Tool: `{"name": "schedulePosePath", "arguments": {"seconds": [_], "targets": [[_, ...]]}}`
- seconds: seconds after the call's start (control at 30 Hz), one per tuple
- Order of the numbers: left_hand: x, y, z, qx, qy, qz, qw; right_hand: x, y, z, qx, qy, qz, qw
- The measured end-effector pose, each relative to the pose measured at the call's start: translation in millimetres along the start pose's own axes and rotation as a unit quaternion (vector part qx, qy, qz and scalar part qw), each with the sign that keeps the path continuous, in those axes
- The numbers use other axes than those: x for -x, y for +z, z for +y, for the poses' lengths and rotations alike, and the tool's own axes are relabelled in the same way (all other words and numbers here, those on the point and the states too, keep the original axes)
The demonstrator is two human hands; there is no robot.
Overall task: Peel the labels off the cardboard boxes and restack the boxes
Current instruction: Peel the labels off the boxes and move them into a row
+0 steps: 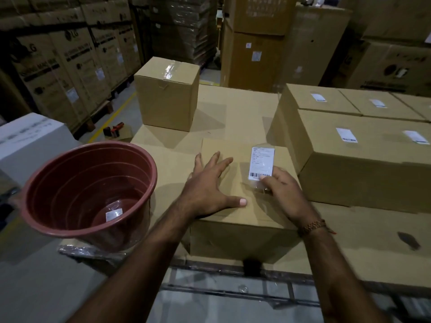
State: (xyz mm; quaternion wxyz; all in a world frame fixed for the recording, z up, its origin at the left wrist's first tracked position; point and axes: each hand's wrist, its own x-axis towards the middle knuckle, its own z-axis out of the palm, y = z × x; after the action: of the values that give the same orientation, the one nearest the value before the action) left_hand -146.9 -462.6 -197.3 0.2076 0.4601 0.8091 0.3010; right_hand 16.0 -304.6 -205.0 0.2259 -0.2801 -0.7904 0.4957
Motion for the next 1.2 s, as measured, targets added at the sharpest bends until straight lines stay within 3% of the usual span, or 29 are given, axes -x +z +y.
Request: {"name": "schedulePosePath", "arguments": {"seconds": [0.63, 0.93, 1.07, 1.2], "targets": [[6.7, -0.7, 5.7, 0.026, -0.009, 0.037, 0.999, -1.2, 1.2, 4.8, -0.024, -0.004, 0.014, 1.0], [7.1, 4.7, 3.6, 0.043, -0.007, 0.098, 0.994, -3.2, -0.4, 2.3, 0.006, 0.009, 0.001, 1.0], [8.5, 5.5, 1.1, 0.136, 0.027, 0.187, 0.973, -12.8, -1.3, -14.3, -0.017, 0.052, -0.015, 0.998], [20.9, -17.8, -8.4, 0.17, 0.029, 0.314, 0.933, -9.0, 22.1, -40.1, -0.014, 0.025, -0.007, 1.0]]}}
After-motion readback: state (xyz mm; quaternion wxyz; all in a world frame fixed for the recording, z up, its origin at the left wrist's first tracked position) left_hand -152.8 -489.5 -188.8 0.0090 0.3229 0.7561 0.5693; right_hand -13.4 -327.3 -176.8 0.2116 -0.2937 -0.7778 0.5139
